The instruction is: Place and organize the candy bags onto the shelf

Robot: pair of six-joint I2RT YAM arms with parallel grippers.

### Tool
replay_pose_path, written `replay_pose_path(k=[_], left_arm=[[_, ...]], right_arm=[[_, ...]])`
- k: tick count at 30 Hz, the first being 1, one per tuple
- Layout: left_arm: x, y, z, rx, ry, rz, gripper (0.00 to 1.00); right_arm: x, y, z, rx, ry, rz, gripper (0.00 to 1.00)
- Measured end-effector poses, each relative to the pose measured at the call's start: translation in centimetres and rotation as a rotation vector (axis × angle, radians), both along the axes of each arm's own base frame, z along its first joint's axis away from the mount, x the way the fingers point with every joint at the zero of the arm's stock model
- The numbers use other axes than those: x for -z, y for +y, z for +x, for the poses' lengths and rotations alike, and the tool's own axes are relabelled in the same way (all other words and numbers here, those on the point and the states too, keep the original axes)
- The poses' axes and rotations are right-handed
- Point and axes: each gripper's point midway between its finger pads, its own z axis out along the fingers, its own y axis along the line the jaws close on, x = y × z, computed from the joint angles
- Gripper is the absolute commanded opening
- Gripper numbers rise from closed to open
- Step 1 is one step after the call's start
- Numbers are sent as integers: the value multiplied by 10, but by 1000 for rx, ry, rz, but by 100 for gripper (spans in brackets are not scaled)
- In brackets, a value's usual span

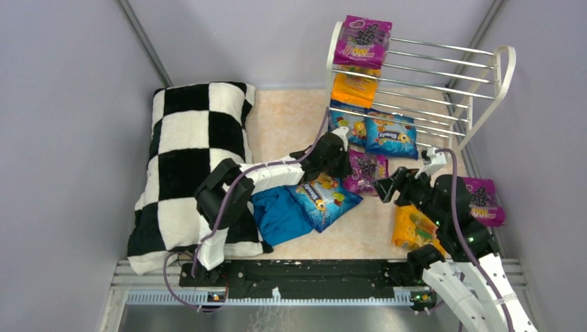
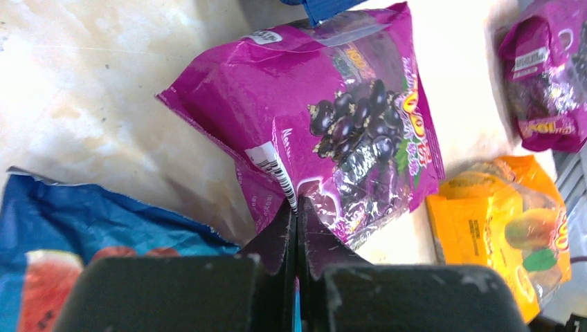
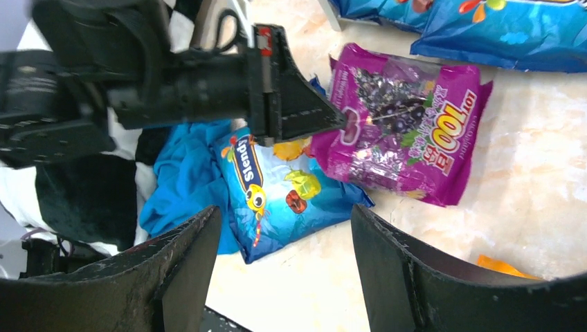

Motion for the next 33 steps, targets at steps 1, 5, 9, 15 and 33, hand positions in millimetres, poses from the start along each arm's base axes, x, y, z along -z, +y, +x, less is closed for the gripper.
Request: replay_pose_path(k=[1,5,9,15,33], left_arm=[[-4,4,-2,11,-10,19,0],[-32,27,-12,59,-60,85,0],[-76,49,-23,117,-152,115,0],[-142,100,-37,114,-340,170,0],[-253,170,-129,344,-690,-7,0]], right_arm=[[3,2,1,-8,14,-3,69],[13,11,4,-48,68,-11,81],[26,31,7,-146,147,7,96],[40,68,5,-321,260,100,99],[-23,117,-1,-633,78,398,99]])
